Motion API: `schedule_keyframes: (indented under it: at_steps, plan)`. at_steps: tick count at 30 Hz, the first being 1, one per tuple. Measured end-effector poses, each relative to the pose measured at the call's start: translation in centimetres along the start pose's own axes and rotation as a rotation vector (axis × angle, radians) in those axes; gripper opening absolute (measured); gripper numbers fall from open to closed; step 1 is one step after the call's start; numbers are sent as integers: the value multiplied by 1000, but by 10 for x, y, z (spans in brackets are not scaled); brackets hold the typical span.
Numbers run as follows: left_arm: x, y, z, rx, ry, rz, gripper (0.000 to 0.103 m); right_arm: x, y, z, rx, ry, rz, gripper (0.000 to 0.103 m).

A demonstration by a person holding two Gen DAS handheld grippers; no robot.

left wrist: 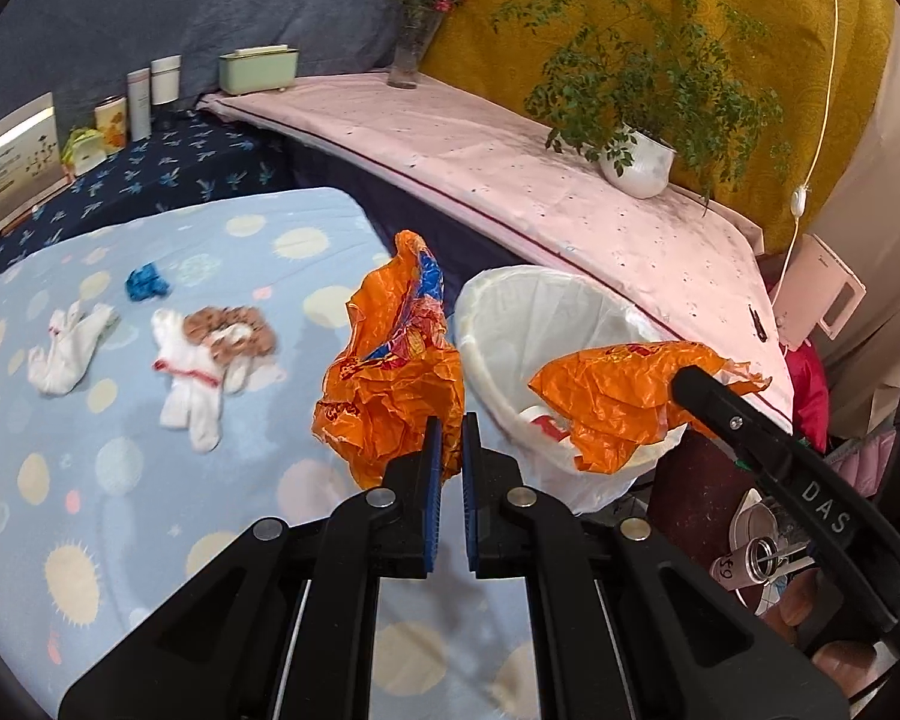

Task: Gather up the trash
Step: 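Lower both orange bags into the bin and open both tools, then move both open tools back over the white tissue and sock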

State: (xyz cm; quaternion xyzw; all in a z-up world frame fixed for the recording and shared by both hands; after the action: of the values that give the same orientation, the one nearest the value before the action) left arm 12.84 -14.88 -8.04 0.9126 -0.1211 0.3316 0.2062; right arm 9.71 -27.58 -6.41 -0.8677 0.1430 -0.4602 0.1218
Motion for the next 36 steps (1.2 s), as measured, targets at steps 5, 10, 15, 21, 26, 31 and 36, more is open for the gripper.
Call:
schedule_keyframes:
  at_steps: [5,10,15,21,26,31,36]
  plan:
    - [18,28,22,-30,-10,35,6,15,24,15,-25,3,13,3]
    - [26,56,50,-68,-41,81,6,25,50,29,-58,5,35,3]
    - [22,78,80,-89,-84,109,6,26,74,44,-77,-11,66,3]
    - [16,91,103,-98,-110,132,8,25,91,57,-103,-23,88,10]
    - [16,79,110,-44,-91,95,41,22,105,58,-138,-17,119,31]
    - [13,61,111,-11,-91,64,45,21,104,59,-130,-24,108,31]
    - [13,42,102,8,-74,23,53,22,94,59,-115,-22,103,31]
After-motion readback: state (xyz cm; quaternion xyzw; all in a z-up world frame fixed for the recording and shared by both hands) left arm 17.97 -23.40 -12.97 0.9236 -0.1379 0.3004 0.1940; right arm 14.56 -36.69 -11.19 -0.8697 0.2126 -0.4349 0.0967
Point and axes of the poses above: each gripper's, at about its wrist camera, not at the fingertips, and z roughly the way its jaws point, y to its right, x to its top, the point moved 10 cm from there along z, roughly the way its jaws point, and after that the axes turned 5 degrees about -z, right-handed, at the moved point
